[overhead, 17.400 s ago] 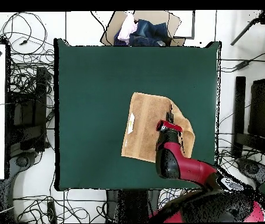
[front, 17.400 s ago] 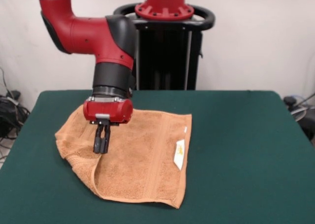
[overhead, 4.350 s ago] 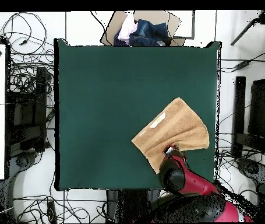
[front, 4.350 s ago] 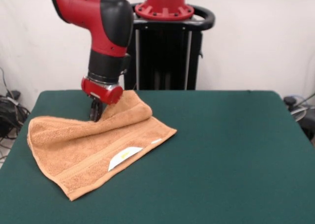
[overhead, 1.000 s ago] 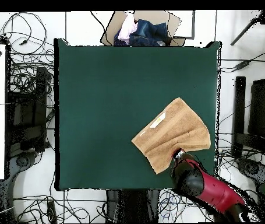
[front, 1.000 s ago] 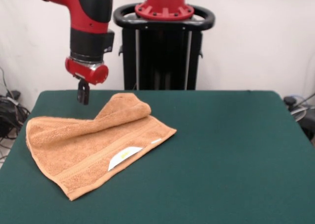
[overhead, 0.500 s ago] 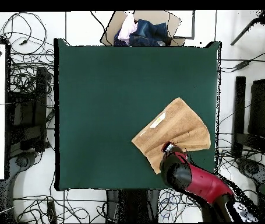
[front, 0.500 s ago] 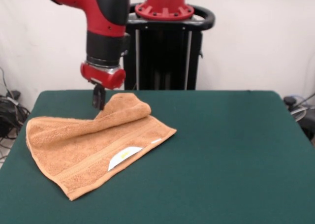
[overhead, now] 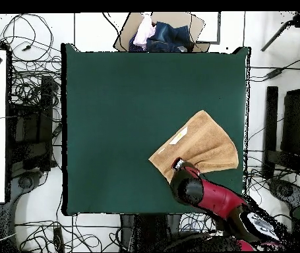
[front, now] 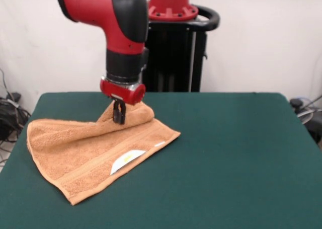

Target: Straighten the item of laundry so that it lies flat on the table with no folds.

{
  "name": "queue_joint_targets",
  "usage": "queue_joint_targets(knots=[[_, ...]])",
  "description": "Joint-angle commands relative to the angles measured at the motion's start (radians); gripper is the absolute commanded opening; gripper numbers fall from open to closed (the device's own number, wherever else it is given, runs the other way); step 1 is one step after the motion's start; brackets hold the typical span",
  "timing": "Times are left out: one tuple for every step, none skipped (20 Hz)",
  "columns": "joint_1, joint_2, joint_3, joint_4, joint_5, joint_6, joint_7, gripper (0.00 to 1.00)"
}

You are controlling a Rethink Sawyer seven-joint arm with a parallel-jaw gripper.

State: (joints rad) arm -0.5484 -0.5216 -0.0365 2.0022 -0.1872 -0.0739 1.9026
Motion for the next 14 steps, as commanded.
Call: queue_joint_targets(knots=[[0.018,0.156,0.073,-0.130,0.048,-0.045,0.155,0.00],[0.017,0.174,0.075,-0.140,0.044,-0.052,0.153,0.00],[0.014,0.192,0.078,-0.151,0.040,-0.059,0.151,0.00],[0.013,0.209,0.080,-0.161,0.036,-0.067,0.150,0.00],[0.012,0.224,0.081,-0.170,0.034,-0.076,0.150,0.00],[0.010,0.239,0.084,-0.179,0.031,-0.083,0.151,0.00],[0.006,0.251,0.086,-0.187,0.028,-0.090,0.150,0.00],[0.005,0.261,0.088,-0.194,0.027,-0.096,0.149,0.00],[0.006,0.268,0.087,-0.199,0.027,-0.102,0.149,0.00],[0.009,0.272,0.085,-0.204,0.028,-0.104,0.149,0.00],[0.010,0.271,0.086,-0.204,0.028,-0.103,0.149,0.00],[0.012,0.269,0.086,-0.203,0.028,-0.102,0.149,0.00],[0.014,0.262,0.086,-0.200,0.030,-0.094,0.148,0.00],[0.021,0.250,0.082,-0.192,0.035,-0.087,0.151,0.00]])
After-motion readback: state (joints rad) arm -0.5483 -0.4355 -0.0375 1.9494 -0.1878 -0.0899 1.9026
